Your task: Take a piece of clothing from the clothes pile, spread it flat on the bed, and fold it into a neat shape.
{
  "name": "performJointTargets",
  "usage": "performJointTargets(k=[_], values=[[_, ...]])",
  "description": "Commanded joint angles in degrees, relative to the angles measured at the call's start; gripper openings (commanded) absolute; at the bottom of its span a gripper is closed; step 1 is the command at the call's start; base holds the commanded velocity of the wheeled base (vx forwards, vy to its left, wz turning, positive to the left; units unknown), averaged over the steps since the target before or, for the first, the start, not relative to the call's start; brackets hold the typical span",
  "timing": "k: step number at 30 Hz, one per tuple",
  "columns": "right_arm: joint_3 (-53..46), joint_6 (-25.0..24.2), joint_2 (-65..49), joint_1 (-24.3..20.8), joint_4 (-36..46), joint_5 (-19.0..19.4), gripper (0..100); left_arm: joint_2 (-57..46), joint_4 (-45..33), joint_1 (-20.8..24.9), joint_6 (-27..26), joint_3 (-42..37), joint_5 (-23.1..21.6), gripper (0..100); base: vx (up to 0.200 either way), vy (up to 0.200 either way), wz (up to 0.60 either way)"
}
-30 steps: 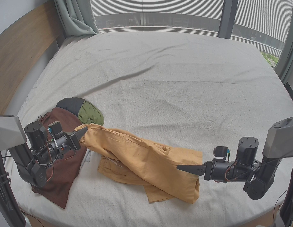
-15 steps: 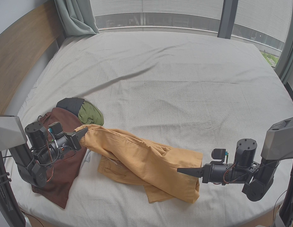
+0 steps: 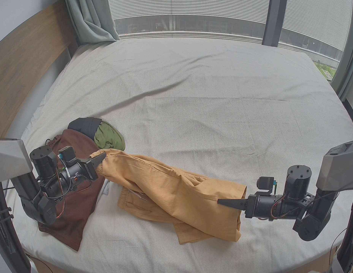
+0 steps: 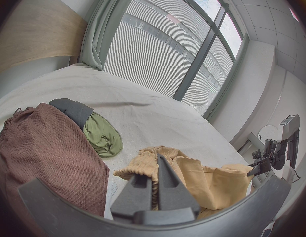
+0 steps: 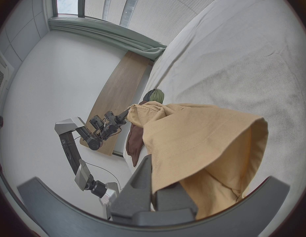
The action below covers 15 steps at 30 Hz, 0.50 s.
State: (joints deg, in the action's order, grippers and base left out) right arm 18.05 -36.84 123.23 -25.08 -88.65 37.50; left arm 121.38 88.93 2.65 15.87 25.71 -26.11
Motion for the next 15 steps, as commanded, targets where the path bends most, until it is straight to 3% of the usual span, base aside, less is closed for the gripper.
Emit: performJointTargets(k=[1,15], values=[[0.0,0.0,-2.6,0.3,0.1,0.0,0,-0.7,0.0,-0.1,0.2,0.6,0.0,0,0.000,0.000,0.00],[0.0,0.0,-9.5,1.0,0.1,0.0,0,-5.3,0.0,0.1,1.4,2.4,-1.1,0,0.000,0.000,0.00]])
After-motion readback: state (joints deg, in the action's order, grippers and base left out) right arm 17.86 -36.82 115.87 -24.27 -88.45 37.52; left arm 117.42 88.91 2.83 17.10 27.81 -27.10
